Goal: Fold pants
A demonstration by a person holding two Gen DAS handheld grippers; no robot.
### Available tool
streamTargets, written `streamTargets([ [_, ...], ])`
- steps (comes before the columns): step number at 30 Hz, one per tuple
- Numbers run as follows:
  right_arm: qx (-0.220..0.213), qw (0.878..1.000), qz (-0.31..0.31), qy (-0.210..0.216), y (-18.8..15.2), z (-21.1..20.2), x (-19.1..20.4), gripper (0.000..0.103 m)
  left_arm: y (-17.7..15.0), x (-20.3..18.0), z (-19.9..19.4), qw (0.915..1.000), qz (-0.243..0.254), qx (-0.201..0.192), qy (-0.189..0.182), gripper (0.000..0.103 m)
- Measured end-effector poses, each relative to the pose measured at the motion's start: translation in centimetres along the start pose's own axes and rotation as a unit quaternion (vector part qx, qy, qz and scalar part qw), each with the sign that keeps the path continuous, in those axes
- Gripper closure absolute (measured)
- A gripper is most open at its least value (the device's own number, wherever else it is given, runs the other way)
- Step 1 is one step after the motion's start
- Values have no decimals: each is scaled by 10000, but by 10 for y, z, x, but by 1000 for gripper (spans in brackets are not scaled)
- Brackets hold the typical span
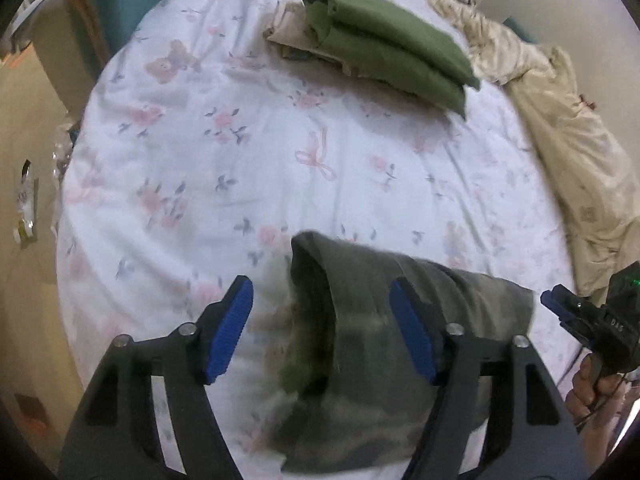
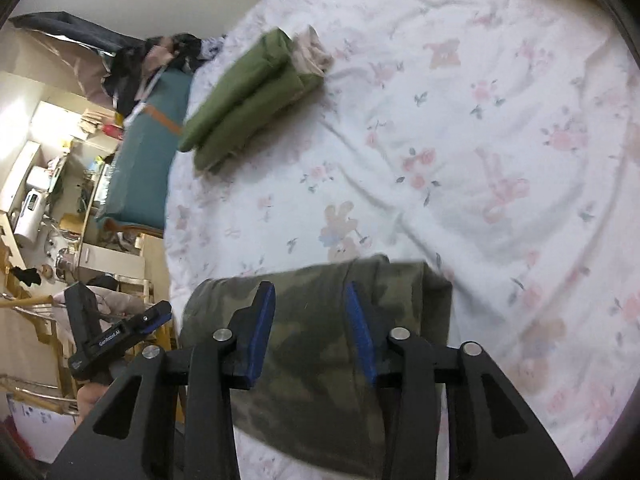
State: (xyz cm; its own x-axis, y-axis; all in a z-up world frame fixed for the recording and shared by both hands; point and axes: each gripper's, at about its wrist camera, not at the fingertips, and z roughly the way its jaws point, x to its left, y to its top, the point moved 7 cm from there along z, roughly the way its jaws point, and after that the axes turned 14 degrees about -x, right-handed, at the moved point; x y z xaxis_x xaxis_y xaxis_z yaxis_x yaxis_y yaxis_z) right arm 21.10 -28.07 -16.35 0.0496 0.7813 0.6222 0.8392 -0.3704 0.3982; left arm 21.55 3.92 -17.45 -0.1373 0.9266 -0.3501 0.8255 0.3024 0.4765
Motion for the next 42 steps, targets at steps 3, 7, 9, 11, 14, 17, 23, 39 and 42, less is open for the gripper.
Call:
streamTargets([
  [3, 155, 9998, -94, -8, -5, 18, -2, 68, 1, -3, 21, 9997, -96, 164, -118, 46],
  [7, 247, 9972, -560, -420, -9, 29, -9, 71, -4, -9, 40, 9994, 115, 323, -105, 46],
  [9, 102, 9945, -784, -689, -6, 25, -12, 71, -4, -11, 44, 9992, 137, 338, -139, 50],
  [11, 4, 9950, -681, -729, -3, 19, -17, 70, -4, -12, 45, 9992, 125, 348, -156, 52],
  [14, 168, 9973, -379, -610, -3, 23, -28, 70, -6, -14, 47, 9988, 91, 406, -254, 61],
  [17, 286, 9983, -215, -453, -6, 27, -29, 82, -8, -18, 50, 9981, 86, 489, -377, 79],
  [23, 2, 9945, -875, -577, -7, 22, -14, 101, -5, -25, 41, 9985, 412, 304, -194, 98],
  [39, -329, 9804, -1139, -1576, -13, 15, -30, 100, -2, -18, 28, 9972, 638, -161, 346, 97],
  [42, -440, 9758, -1435, -1592, -8, 4, -12, 100, 8, -22, 6, 9941, 771, -580, 498, 95],
])
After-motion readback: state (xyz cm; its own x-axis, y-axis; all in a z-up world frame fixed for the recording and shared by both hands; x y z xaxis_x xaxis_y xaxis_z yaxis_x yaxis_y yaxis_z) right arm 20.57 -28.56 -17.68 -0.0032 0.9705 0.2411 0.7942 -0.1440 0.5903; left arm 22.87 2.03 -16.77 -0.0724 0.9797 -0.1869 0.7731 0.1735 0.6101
